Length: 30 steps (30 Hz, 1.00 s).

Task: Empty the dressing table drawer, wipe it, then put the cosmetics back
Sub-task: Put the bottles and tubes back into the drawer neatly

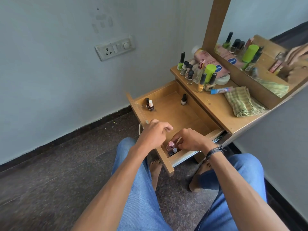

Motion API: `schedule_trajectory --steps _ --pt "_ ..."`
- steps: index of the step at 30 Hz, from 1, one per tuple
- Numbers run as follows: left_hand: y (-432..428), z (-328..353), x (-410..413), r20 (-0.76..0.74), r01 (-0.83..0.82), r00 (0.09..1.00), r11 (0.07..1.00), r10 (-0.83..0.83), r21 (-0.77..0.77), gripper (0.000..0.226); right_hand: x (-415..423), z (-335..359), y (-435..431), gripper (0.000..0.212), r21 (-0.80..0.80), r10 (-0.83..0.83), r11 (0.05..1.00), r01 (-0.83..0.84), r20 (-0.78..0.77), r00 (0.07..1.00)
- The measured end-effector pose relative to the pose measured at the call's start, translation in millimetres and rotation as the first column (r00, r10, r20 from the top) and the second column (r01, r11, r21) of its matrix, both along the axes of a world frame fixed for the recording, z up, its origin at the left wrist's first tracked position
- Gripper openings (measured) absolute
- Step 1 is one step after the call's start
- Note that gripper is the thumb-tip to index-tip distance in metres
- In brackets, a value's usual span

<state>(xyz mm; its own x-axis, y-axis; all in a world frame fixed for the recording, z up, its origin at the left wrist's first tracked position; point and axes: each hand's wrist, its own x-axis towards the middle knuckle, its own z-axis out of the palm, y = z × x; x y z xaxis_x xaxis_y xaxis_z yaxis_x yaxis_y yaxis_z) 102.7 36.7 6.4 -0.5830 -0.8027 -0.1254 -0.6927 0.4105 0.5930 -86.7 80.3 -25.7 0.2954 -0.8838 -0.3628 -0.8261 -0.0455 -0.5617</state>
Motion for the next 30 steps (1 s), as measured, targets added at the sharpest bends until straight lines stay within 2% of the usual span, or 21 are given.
schedule_trajectory --steps 7,12,16,19,22,25,27,28,30 --pt "5.5 5.3 3.9 0.095 0.055 0.993 0.993 -0.065 0.104 0.049 -2.3 -0.7 2.6 0.045 -0.002 0.016 1.000 -0.016 -0.008 1.000" --pt "5.5 -5.4 5.6 0.138 0.077 0.986 0.991 -0.092 0.110 0.053 -1.5 -2.6 6.2 0.049 -0.037 0.018 0.999 -0.019 -0.019 1.000" --pt "4.3 -7.0 5.0 0.153 0.116 0.980 0.990 -0.128 0.081 0.058 -5.9 -2.2 11.8 0.039 -0.133 -0.167 0.974 0.182 0.121 0.979" --pt "2.0 -10.9 6.0 0.201 0.147 0.966 0.985 -0.163 0.091 0.061 -16.8 11.1 22.5 0.030 -0.278 -0.281 0.902 0.329 0.200 0.939" --pt "-0.5 -13.4 3.8 0.243 0.149 0.955 0.983 -0.170 0.105 0.068 -35.5 37.8 28.4 0.024 -0.435 -0.347 0.779 0.453 0.303 0.887" --pt "0.1 -7.5 -0.9 0.216 0.155 0.961 0.982 -0.175 0.106 0.065 -64.7 61.6 19.2 0.024 -0.625 -0.496 0.533 0.571 0.315 0.809" --pt "1.6 -3.7 -1.9 0.202 0.142 0.966 0.984 -0.161 0.105 0.061 -88.5 68.7 6.0 0.027 -0.722 -0.627 0.401 0.564 0.233 0.743" --pt "2.3 -4.0 -1.7 0.199 0.135 0.968 0.985 -0.153 0.103 0.060 -99.8 70.1 -1.2 0.030 -0.745 -0.678 0.386 0.545 0.172 0.715" --pt "4.5 -3.5 -0.3 0.175 0.117 0.976 0.989 -0.132 0.094 0.059 -117.5 70.1 -14.8 0.035 -0.730 -0.723 0.444 0.519 0.050 0.689"
